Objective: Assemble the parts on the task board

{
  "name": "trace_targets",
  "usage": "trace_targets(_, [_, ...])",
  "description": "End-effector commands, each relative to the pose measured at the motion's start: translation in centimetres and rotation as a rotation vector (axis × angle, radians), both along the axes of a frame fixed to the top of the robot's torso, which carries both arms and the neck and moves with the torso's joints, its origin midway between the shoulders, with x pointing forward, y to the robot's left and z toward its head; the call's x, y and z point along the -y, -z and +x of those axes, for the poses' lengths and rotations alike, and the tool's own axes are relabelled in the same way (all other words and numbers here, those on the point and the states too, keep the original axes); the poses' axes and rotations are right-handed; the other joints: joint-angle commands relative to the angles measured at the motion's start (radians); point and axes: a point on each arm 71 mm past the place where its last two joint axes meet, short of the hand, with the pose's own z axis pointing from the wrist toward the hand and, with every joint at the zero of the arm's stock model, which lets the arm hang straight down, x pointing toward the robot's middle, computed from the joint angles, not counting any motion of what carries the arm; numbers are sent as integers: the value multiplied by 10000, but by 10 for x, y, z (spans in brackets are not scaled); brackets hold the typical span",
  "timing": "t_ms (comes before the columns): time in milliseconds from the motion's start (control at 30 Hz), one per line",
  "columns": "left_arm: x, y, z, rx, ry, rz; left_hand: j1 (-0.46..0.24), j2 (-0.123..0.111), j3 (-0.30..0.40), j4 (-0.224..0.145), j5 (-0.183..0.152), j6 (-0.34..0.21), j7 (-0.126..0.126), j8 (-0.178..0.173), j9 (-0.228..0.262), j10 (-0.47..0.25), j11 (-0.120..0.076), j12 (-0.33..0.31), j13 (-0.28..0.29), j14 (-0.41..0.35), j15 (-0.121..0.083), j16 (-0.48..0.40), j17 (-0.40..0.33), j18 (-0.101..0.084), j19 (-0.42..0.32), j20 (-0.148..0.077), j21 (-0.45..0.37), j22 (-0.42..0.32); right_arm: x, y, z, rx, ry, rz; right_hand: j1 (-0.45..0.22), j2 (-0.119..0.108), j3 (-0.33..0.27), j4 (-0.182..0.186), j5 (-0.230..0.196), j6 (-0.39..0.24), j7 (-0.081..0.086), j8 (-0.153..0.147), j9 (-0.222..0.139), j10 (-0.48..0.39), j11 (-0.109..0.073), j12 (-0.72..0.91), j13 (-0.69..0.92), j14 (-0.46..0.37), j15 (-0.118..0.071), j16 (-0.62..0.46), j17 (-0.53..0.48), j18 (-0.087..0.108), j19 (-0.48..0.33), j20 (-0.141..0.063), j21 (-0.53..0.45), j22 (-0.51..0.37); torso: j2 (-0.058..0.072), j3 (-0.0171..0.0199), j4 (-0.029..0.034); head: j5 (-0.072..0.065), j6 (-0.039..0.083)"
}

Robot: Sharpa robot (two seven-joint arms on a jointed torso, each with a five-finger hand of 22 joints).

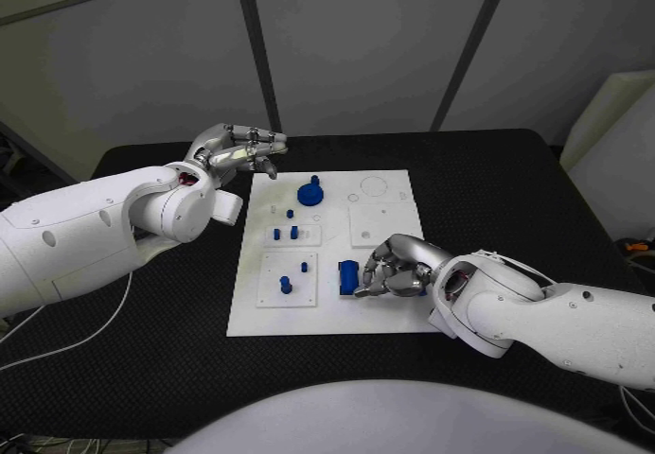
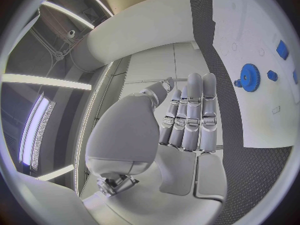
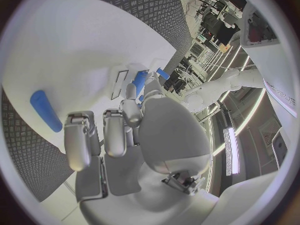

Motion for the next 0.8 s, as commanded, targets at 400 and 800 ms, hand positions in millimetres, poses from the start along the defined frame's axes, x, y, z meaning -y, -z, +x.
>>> trace_targets(400, [-2,0,0,39,-20,-33,20,95,-47,5,-11,-72,22,56,-3,-100,-2,35,-1,-1,19,-42,-9,-105,-2,27,-32,-13,39,-17,-8,683,524,1098,-26,430,-228,137,1014,-529,300,-848,-334,-223,275,-445,-192,594,132,-143,313,-57,989,114,17,2588,-16,21,-18,-120,0])
trace_targets(800, [2,4,-5,-55,93,-80,20,95,-47,5,-11,-72,22,56,-3,-100,-2,35,-1,-1,19,-42,-9,-105,-2,27,-32,-13,95,-19,-10,1025,1484,-960,278,661,-404,301,2472,131,361,-2042,-1324,-258,333,-948,-517,593,185,-175,286,-69,1020,202,48,2618,-1,34,-22,-479,15])
